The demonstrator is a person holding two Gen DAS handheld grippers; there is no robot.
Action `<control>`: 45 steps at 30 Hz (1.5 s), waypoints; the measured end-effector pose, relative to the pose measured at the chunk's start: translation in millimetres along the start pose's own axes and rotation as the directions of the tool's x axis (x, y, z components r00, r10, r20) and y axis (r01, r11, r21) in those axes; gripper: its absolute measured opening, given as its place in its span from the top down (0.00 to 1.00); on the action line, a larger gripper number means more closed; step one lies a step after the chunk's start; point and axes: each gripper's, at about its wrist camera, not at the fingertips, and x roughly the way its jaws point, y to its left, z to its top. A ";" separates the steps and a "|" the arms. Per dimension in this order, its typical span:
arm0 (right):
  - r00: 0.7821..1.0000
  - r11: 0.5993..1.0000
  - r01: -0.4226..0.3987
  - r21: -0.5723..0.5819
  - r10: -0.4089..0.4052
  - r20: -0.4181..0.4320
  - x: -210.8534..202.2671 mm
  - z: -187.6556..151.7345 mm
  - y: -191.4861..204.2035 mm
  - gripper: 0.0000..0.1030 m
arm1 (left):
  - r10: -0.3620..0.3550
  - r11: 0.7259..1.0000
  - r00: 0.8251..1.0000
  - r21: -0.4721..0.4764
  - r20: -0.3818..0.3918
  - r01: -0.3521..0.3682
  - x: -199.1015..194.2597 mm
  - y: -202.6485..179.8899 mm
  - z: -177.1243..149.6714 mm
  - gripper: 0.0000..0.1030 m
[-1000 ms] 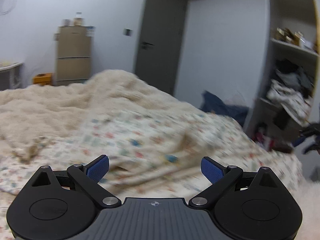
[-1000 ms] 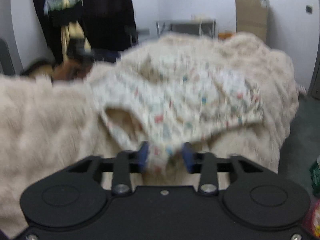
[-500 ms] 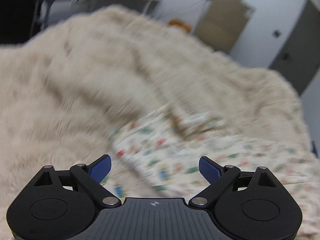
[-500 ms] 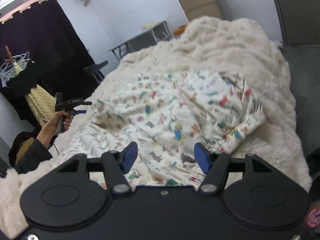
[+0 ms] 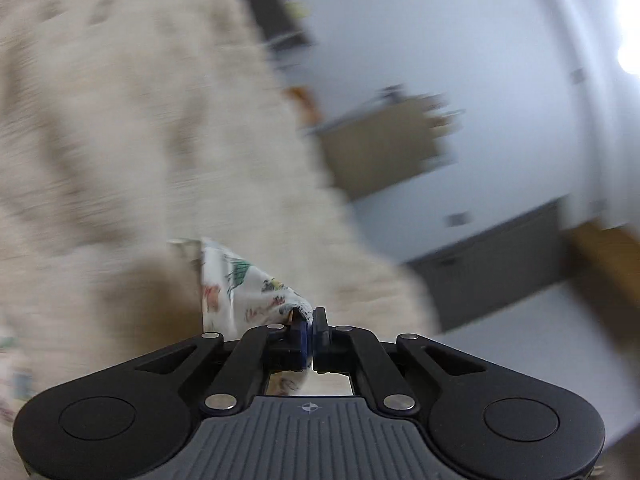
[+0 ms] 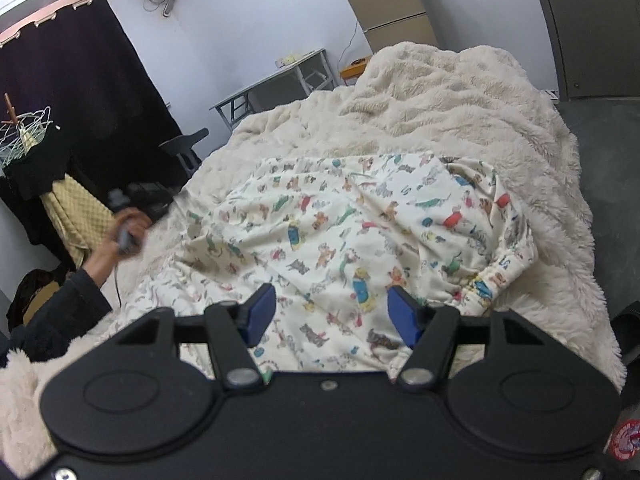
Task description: Fold clothes
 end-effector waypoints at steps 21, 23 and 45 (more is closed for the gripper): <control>0.999 1.000 -0.018 -0.012 0.018 0.035 -4.2 3.6 7.5 0.41 | 0.076 0.943 0.985 0.308 0.156 -0.122 -18.9 -97.7 37.5 1.00; 0.999 1.000 -0.018 -0.017 0.018 0.032 -3.6 3.8 8.0 0.41 | 0.176 0.927 0.976 0.313 0.128 -0.208 -20.9 -64.6 34.8 1.00; 0.996 0.978 0.033 -0.208 -0.049 -0.073 26.4 5.8 70.6 0.39 | 0.316 0.640 0.934 0.765 -0.169 -0.078 -22.0 -65.2 -142.8 0.27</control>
